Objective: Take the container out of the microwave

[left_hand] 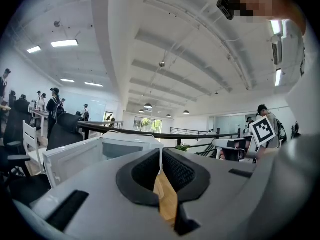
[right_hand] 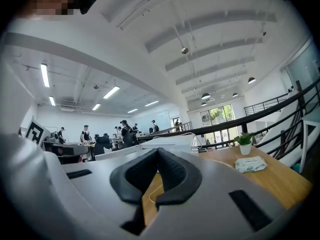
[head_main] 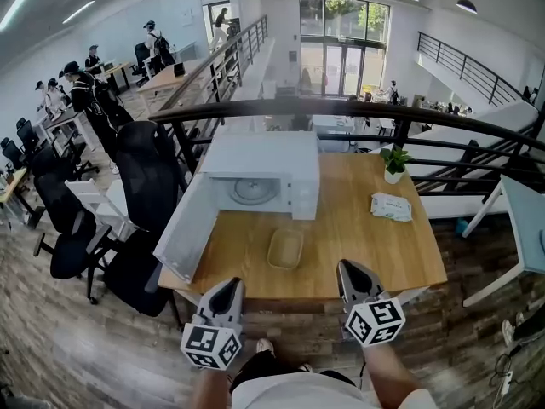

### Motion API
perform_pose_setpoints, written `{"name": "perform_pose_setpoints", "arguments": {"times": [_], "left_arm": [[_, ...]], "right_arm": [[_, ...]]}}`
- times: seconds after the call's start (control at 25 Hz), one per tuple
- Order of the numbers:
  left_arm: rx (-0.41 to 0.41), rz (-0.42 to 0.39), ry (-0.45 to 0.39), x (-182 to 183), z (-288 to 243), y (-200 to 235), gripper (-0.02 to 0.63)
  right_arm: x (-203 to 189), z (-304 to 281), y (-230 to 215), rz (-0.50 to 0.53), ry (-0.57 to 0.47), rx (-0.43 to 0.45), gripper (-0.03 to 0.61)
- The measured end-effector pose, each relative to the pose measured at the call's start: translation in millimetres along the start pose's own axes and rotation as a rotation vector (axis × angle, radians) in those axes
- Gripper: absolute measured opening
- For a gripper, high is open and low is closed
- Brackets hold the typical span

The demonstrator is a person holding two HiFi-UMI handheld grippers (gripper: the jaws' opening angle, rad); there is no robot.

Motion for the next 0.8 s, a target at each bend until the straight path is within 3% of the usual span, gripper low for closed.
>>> {"name": "perform_pose_setpoints", "arguments": {"times": [0.8], "left_arm": [[0.01,0.009,-0.001,3,15,-5,0.044]], "right_arm": [[-14,-10,25,0.005,0.049,0.094,0.021]]}}
Point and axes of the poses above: the fingertips, and each gripper's own axes: z backward along the fingers, y to its left, x out of its top, the point moved 5 cm from there along z, backward along the fingers, and after that the axes turned 8 degrees about -z, right-handed, at the moved point
